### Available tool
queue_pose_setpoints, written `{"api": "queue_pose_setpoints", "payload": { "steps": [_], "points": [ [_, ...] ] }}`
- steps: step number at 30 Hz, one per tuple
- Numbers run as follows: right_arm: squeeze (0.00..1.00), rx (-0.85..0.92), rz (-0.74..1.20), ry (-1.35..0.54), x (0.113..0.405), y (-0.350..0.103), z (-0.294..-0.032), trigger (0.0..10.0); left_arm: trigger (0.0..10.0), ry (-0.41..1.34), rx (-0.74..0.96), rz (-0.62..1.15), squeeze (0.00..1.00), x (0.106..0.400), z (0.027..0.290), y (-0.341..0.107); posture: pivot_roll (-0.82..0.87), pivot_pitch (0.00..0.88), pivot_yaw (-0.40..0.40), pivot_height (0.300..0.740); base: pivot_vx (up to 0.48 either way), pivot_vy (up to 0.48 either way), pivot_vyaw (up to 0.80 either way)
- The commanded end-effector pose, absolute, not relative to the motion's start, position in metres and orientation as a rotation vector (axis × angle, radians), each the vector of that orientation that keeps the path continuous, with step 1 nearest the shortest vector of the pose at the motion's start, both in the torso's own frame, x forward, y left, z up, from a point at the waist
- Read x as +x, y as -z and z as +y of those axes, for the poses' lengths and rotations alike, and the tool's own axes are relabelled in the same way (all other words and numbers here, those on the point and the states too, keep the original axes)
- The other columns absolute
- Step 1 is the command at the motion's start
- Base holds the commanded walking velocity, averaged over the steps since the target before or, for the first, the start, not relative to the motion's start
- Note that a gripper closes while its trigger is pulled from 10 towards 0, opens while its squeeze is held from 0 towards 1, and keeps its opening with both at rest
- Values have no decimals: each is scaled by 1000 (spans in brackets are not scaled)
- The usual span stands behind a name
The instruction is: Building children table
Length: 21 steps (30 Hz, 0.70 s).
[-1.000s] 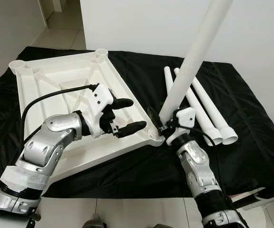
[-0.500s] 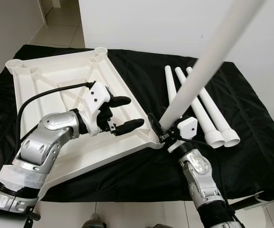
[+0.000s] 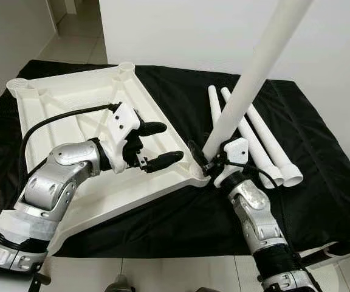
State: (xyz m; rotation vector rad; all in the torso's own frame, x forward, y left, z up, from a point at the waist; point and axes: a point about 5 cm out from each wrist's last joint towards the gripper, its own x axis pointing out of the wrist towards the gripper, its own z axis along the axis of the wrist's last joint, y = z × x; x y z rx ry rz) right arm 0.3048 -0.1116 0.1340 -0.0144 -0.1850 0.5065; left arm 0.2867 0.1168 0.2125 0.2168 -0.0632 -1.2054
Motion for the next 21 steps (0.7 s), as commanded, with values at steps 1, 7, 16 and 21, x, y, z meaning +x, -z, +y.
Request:
{"api": "queue_pose_setpoints", "payload": {
  "steps": [1, 7, 16, 21],
  "points": [
    [0, -22, -12, -508, 305, -109, -118, 10000, 10000, 1263, 230, -62, 0, 284, 117, -214, 97, 1, -54, 740, 0, 0, 0],
    [0, -7, 8, -520, 308, -110, -116, 10000, 10000, 1261, 229, -62, 0, 284, 117, -214, 97, 5, -57, 740, 0, 0, 0],
    [0, 24, 110, -526, 319, -111, -115, 10000, 10000, 1250, 223, -64, 0, 286, 118, -215, 97, 11, -57, 740, 0, 0, 0],
    [0, 48, 181, -520, 321, -106, -117, 10000, 10000, 1247, 222, -67, 0, 287, 118, -217, 98, 16, -56, 740, 0, 0, 0]
  ]
}}
